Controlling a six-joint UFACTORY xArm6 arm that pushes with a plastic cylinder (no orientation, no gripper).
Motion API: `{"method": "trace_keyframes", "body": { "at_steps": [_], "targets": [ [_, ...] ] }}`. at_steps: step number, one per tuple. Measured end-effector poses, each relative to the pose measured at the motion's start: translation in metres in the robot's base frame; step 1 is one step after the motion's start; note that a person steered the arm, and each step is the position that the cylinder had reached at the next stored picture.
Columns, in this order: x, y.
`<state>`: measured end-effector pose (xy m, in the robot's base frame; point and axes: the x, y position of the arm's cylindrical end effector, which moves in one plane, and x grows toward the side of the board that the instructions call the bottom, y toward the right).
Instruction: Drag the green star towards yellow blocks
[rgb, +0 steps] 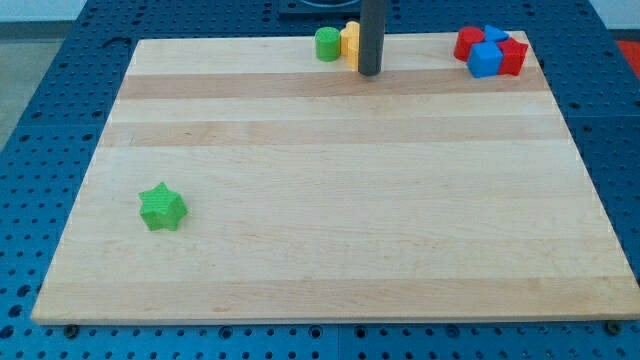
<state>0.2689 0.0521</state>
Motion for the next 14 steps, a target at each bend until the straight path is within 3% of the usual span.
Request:
{"method": "trace_keyframes", "body": {
  "at_steps": [1, 5, 7, 8, 10, 11, 12, 14],
  "targets": [
    [0.011, 0.007],
    [0.202, 0.030],
    [0.318, -0.053],
    [0.340, -0.157],
    [0.324, -0.292],
    [0.295, -0.298],
    [0.271, -0.223],
    [0.201, -0.205]
  ]
}}
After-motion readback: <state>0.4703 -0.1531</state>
